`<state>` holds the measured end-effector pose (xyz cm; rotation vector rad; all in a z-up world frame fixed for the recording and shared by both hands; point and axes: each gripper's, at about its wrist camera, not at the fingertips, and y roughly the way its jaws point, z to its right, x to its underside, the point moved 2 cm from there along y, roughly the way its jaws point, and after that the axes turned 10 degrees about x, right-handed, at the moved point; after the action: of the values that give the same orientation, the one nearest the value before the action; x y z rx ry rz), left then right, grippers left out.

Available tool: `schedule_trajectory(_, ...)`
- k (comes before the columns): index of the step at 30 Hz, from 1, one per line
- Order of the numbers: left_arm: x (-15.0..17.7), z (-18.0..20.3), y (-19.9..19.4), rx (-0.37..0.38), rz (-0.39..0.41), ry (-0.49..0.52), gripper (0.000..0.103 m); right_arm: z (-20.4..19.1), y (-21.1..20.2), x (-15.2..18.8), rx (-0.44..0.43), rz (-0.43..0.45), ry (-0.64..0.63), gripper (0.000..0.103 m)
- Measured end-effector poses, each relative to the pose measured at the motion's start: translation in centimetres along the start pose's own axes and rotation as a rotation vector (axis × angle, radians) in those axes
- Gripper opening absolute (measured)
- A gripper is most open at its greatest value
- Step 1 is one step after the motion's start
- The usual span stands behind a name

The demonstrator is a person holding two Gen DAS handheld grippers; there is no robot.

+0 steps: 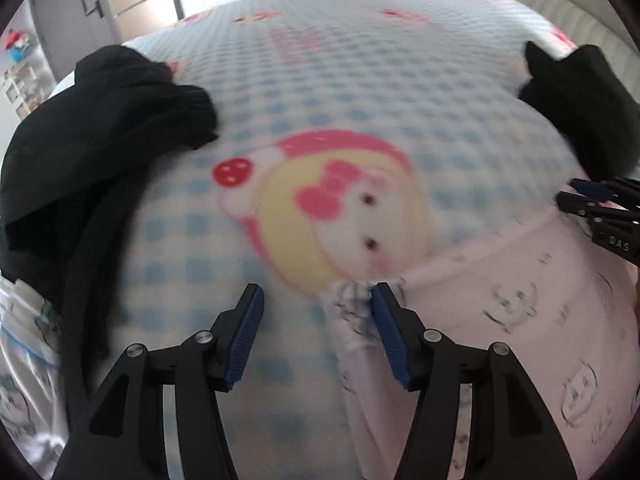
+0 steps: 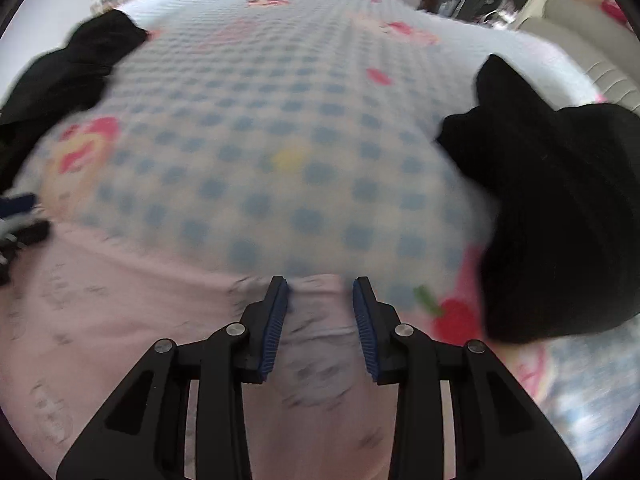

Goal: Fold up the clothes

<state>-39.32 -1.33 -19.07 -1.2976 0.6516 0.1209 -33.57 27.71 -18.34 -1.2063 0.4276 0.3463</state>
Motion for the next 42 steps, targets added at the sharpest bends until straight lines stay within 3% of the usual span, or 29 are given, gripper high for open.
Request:
schedule_trajectory(2, -0.6, 0.4, -1.4, -0.019, 0.043, -0.009, 0.055, 1.0, 0.0, -0.5, 0.007, -0.005, 0.051, 0.034)
schedule_trajectory(4, -0.8, 2.1, -3.6, 0.05, 0.109, 0.026, 0.054, 1.8, -2.7, -0.9, -0.016, 0.084, 0.119, 0.034)
schedule_trajectory(5, -0.6, 3.2, -4.5, 0.093, 0.124, 0.056, 0.054, 1.7, -4.2, -0.8, -0.073, 0.131, 0.129, 0.034)
schedule_trajectory(7, 0.2, 6.3, -4.5, 0.167, 0.079, 0.149, 0.054, 0.8, -6.2, -0.3, -0.184, 0.149, 0.108, 0.034)
schedule_trajectory(9, 1.1, 8.5, -3.6, 0.216, 0.014, 0.215, 0.052, -0.9, -6.4, 0.2, -0.277, 0.097, 0.048, 0.034)
schedule_trajectory(11, 1.4, 9.2, -1.8, 0.195, -0.031, 0.233, 0.052, -3.7, -5.8, 1.2, -0.351, 0.023, -0.046, 0.034)
schedule_trajectory(15, 0.8, 8.4, 0.8, 0.141, -0.052, 0.189, 0.051, -5.7, -3.5, 2.2, -0.285, -0.011, -0.098, 0.032)
schedule_trajectory(23, -1.3, 7.9, 3.1, 0.063, 0.011, 0.17, 0.056, -5.5, -1.9, 1.1, -0.229, 0.069, -0.037, 0.032)
schedule_trajectory(27, -2.7, 6.2, 4.0, 0.109, 0.004, 0.079, 0.059, -5.5, -0.1, -0.6, -0.256, 0.053, -0.016, 0.031)
schedule_trajectory(32, -3.3, 4.3, 0.4, 0.202, 0.061, -0.004, 0.058, -3.6, -1.8, -1.5, -0.336, 0.057, 0.039, 0.032)
schedule_trajectory(36, -2.4, 4.1, 0.8, 0.228, -0.011, 0.042, 0.057, -3.1, -1.8, -1.5, -0.324, 0.012, -0.021, 0.034)
schedule_trajectory(37, -2.2, 4.1, 0.9, 0.215, -0.02, 0.06, 0.057, -3.3, -1.5, -1.5, -0.346, -0.009, -0.044, 0.034)
schedule_trajectory(40, -1.9, 4.8, 1.6, 0.091, -0.014, 0.108, 0.06, -3.9, -0.8, -1.3, -0.282, -0.002, -0.088, 0.031)
schedule_trajectory(42, -2.4, 4.4, 2.3, 0.055, -0.016, 0.044, 0.06, -3.8, -0.2, -1.5, -0.225, 0.004, -0.064, 0.031)
